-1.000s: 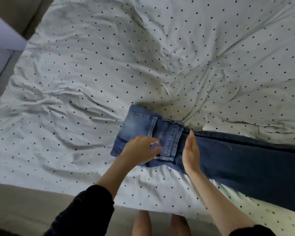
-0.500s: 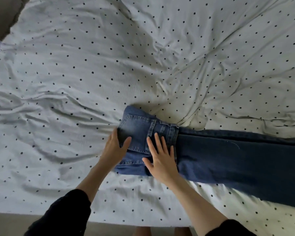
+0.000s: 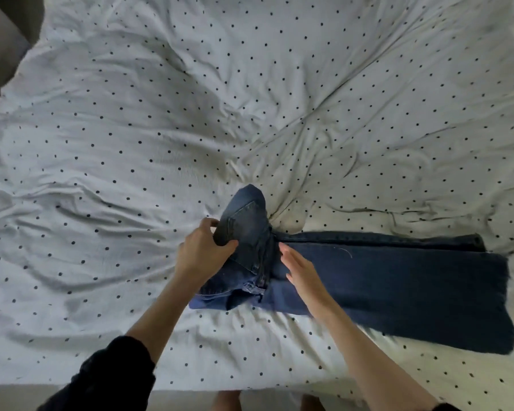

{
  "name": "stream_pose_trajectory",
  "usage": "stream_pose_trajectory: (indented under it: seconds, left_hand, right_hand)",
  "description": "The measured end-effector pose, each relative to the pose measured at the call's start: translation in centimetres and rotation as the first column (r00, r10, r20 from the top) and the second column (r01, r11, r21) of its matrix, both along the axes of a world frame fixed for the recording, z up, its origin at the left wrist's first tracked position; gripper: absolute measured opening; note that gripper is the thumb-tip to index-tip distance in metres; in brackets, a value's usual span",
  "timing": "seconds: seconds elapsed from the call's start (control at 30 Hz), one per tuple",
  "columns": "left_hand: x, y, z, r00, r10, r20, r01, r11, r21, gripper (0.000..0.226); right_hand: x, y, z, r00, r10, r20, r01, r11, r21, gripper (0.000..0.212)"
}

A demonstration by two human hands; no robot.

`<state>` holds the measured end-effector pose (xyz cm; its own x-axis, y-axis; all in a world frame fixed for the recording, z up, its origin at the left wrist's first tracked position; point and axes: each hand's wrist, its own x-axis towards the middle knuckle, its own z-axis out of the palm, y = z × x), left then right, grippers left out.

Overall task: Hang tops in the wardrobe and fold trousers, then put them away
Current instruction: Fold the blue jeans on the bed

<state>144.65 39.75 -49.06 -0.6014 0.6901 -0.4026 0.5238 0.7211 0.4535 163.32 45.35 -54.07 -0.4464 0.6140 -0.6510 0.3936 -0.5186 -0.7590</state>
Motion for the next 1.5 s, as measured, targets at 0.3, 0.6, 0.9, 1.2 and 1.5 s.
stream_pose_trajectory:
  seconds: [0.3,0.6,0.9,1.2,1.5]
  left_hand:
    - [18.9,5.1,-0.4,0.83,-0.492,0.264,0.473,0.871,0.135,0.04]
    - [13.8,0.2,-7.0,0.962,-0.012,0.271,0.031,0.997,-0.064,0.056]
    - [12.8,3.5,-11.5,0.797,0.187,0.575,-0.201,0.979,-0.039,0.048]
    - [15.4,5.9,-5.2,0.865,0.203,0.459,-0.22,0.975,-0.017,0.072]
    - [30.4,14.6,4.1,0.906,-0.271,0.326,0.271,0.962,0.046,0.057]
  right_hand:
    - [16.5,4.4,2.0,0.936,-0.263,0.232,0.208,0.949,0.238,0.041]
    - [13.8,0.0,-3.6,0.694,0.264,0.67,-0.672,0.571,0.472,0.065]
    - [14.1,0.3,-9.1,0.621,0.299,0.724,-0.738,0.535,0.412,0.071]
    - [17.5,4.6,-3.9,0.907,0.317,0.278,-0.375,0.908,0.186,0.056]
    - [30.4,11.6,4.7,0.955,-0.297,0.006,0.297,0.952,-0.077,0.042]
